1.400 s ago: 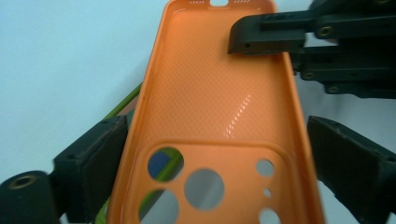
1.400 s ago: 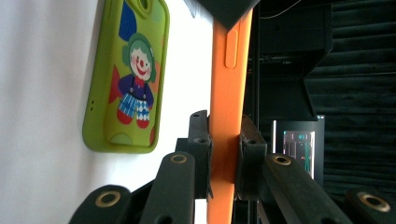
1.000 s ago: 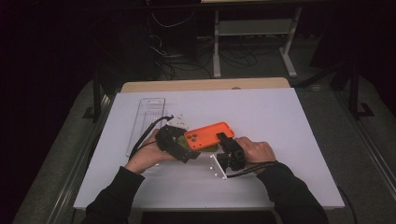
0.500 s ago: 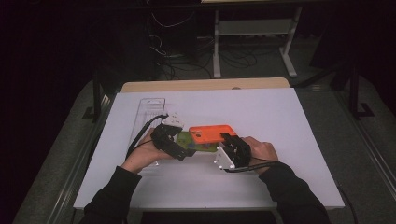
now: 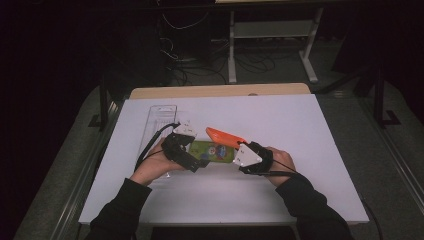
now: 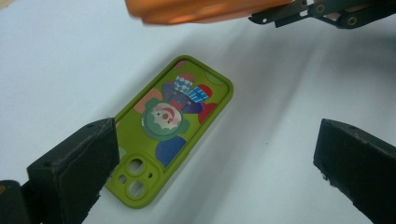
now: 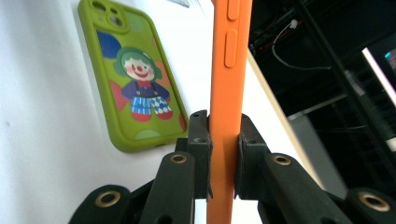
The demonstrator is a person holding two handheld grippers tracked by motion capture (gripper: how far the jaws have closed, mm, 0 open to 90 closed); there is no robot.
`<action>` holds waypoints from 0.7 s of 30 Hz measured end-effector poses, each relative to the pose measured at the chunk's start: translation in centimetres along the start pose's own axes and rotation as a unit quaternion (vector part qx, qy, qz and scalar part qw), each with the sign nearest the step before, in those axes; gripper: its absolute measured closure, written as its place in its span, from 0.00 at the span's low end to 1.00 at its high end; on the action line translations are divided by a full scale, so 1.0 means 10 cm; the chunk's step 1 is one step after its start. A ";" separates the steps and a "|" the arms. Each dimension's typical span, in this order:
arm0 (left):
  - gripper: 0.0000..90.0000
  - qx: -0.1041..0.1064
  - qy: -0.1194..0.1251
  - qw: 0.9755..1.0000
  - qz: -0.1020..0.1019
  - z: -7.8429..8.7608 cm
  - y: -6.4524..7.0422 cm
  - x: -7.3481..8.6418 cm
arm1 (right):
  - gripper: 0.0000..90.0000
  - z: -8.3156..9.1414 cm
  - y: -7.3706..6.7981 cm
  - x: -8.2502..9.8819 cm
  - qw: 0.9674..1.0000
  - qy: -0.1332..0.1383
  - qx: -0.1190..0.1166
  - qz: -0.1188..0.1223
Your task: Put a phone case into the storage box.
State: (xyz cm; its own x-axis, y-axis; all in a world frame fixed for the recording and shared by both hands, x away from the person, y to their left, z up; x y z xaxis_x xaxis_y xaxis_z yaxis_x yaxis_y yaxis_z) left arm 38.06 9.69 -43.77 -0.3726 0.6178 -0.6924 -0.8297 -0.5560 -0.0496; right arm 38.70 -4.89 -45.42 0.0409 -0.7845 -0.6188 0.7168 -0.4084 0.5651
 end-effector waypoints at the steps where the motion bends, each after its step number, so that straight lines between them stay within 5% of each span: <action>1: 0.00 -0.002 -0.004 1.000 -0.005 0.01 -0.02 0.01 | 0.87 0.00 0.01 0.00 1.000 0.002 -0.005 -0.008; 5: 0.00 -0.006 -0.001 1.000 0.005 0.01 -0.03 0.00 | 0.87 0.00 0.03 0.01 0.997 0.006 -0.032 -0.063; 12: 0.00 -0.010 0.008 1.000 0.021 0.01 -0.03 -0.02 | 0.87 0.01 0.03 0.01 0.984 0.023 -0.082 -0.159; 15: 0.00 -0.011 0.005 1.000 0.022 0.02 -0.05 -0.02 | 0.87 0.01 0.06 0.02 0.975 0.033 -0.104 -0.195; 16: 0.00 -0.010 0.008 1.000 0.025 0.01 -0.05 -0.02 | 0.87 0.02 0.06 0.01 0.968 0.036 -0.113 -0.219; 21: 0.00 -0.013 0.007 1.000 0.027 0.01 -0.06 -0.02 | 0.87 0.01 0.11 0.05 0.948 0.054 -0.142 -0.279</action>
Point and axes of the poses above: each handheld gripper's, and its own axes: z roughly backward along the jaws, x roughly out of its underside, y roughly to its right, the point moved 10 cm from there along -z, roughly forward along the jaws, and after that the axes turned 7 degrees about -x, right-handed, at the moved point
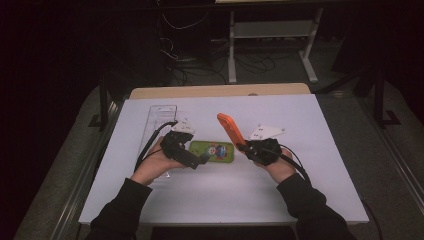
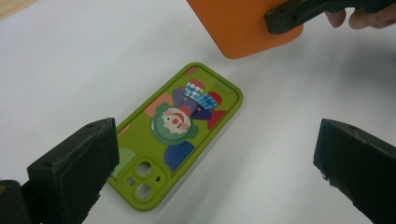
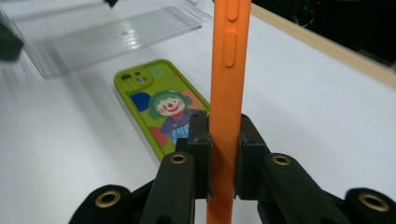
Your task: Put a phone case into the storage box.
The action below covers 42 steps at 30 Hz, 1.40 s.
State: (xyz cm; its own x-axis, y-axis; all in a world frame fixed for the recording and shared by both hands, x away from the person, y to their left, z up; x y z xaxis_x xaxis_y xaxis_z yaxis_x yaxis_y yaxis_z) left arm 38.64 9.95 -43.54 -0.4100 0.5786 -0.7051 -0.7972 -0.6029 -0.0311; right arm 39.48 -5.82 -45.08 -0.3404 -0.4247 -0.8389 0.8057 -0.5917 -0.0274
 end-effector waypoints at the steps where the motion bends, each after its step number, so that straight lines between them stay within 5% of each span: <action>1: 0.00 -0.001 0.001 1.000 0.002 0.00 0.00 0.00 | 0.87 0.00 -0.01 0.00 1.000 0.005 -0.009 -0.020; 7: 0.00 -0.001 0.018 0.999 0.029 -0.02 0.01 -0.06 | 0.87 0.00 0.01 -0.03 0.998 0.026 -0.024 -0.054; 13: 0.00 0.008 0.045 0.997 0.056 -0.04 0.04 -0.16 | 0.87 -0.02 -0.04 -0.03 0.997 0.022 -0.027 -0.064; 22: 0.00 0.020 0.081 0.994 0.071 -0.08 0.03 -0.37 | 0.87 -0.04 -0.12 -0.08 0.995 0.034 -0.043 -0.082; 32: 0.00 0.027 0.114 0.988 0.097 -0.13 -0.01 -0.59 | 0.87 -0.09 -0.19 -0.13 0.995 0.042 -0.051 -0.076; 35: 0.00 0.030 0.126 0.985 0.113 -0.15 -0.02 -0.64 | 0.87 -0.11 -0.23 -0.14 0.995 0.042 -0.053 -0.073; 42: 0.00 0.038 0.136 0.983 0.119 -0.21 -0.02 -0.69 | 0.87 -0.12 -0.28 -0.17 0.996 0.046 -0.052 -0.062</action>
Point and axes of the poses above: each handheld gripper's, and its own axes: z roughly backward along the jaws, x roughly out of its underside, y roughly to its right, the point moved 10 cm from there along -z, roughly forward along the jaws, and after that the axes turned 7 degrees about -x, right-handed, at the moved point
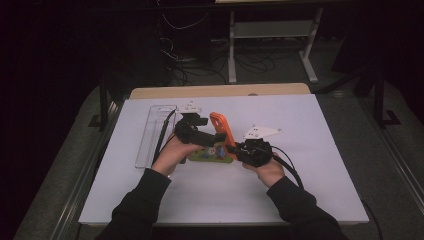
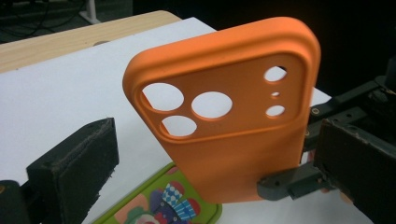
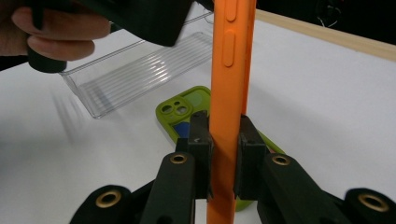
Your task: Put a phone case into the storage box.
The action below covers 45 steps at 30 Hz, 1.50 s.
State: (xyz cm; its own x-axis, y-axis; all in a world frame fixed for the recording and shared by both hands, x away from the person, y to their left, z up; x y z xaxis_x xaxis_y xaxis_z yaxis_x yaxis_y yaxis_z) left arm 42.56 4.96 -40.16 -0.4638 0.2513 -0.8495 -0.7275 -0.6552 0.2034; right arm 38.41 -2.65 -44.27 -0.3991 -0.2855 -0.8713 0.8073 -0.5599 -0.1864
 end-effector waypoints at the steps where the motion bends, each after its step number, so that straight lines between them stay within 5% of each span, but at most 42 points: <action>1: 0.00 0.003 0.000 1.000 0.001 -0.01 0.00 0.00 | 0.87 0.00 0.00 0.00 1.000 0.000 0.000 0.001; 13: 0.00 0.023 0.018 1.000 0.005 -0.08 0.06 -0.05 | 0.87 -0.03 -0.07 -0.03 1.000 0.007 -0.010 0.004; 23: 0.09 -0.001 0.026 1.000 -0.001 -0.09 0.03 -0.05 | 0.87 -0.05 -0.07 -0.01 1.000 0.003 -0.009 0.006; 39: 0.15 0.002 0.022 1.000 0.002 -0.07 0.03 -0.05 | 0.86 -0.09 -0.11 0.03 1.000 -0.012 -0.006 0.008; 45: 0.16 -0.011 0.015 1.000 0.007 -0.07 -0.02 -0.06 | 0.48 -0.03 -0.06 0.03 1.000 -0.010 -0.002 0.014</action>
Point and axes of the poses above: each handheld gripper's, and its own axes: z roughly backward along the jaws, x roughly out of its underside, y roughly to its right, the point moved 10 cm from there along -z, roughly forward along the jaws, and after that the axes turned 7 degrees about -x, right-handed, at the moved point
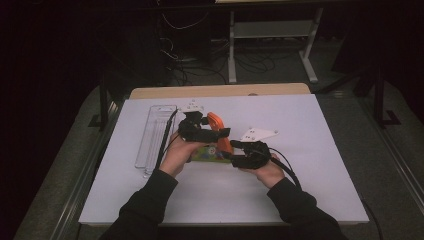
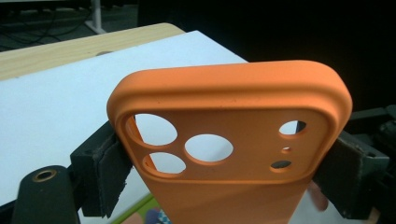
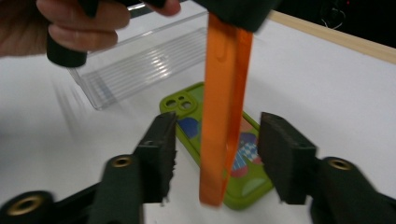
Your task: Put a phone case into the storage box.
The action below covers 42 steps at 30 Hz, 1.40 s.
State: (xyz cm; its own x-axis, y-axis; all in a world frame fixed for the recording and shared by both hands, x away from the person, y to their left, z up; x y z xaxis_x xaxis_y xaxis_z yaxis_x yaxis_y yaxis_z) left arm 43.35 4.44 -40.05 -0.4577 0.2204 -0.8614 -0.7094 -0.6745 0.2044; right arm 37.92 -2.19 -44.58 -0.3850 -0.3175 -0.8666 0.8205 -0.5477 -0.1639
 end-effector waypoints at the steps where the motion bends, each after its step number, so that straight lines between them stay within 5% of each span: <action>1: 0.16 -0.003 -0.002 1.000 -0.006 0.01 -0.03 -0.01 | 0.44 0.02 0.01 0.01 1.000 -0.002 -0.001 0.000; 8: 0.16 -0.035 0.004 0.999 -0.004 0.10 -0.20 -0.18 | 0.18 0.13 0.15 0.18 0.999 -0.034 0.022 0.005; 16: 0.16 -0.084 0.020 0.996 -0.006 0.30 -0.52 -0.46 | 0.02 0.27 0.30 0.35 0.997 -0.056 0.052 -0.008; 26: 0.16 -0.164 0.030 0.986 0.002 0.56 -1.03 -0.69 | 0.00 0.56 0.43 0.62 0.994 -0.071 0.083 -0.015; 30: 0.16 -0.201 0.031 0.979 0.008 0.67 -1.27 -0.73 | 0.00 0.66 0.48 0.72 0.993 -0.075 0.093 -0.026; 32: 0.15 -0.225 0.031 0.974 0.008 0.72 -1.39 -0.74 | 0.00 0.70 0.49 0.76 0.992 -0.076 0.095 -0.032; 37: 0.15 -0.282 0.028 0.959 0.020 0.81 -1.71 -0.75 | 0.00 0.76 0.53 0.79 0.992 -0.073 0.101 -0.032; 42: 0.15 -0.337 0.011 0.941 0.021 0.78 -1.93 -0.68 | 0.00 0.80 0.52 0.81 0.992 -0.068 0.101 -0.042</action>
State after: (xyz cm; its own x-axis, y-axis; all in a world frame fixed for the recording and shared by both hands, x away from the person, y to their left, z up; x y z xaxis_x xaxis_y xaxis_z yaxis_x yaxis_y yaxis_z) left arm 55.99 21.43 -34.52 -0.4616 0.1741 -0.8699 -0.1869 -0.9776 -0.0964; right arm 35.67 -13.74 -48.69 -0.5120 -0.3581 -0.7808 0.6876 -0.7157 -0.1226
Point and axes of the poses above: each handheld gripper's, and its own axes: z roughly backward along the jaws, x roughly out of its underside, y roughly to its right, the point moved 10 cm from there along -z, roughly forward along the jaws, and after that the axes turned 7 degrees about -x, right-handed, at the moved point
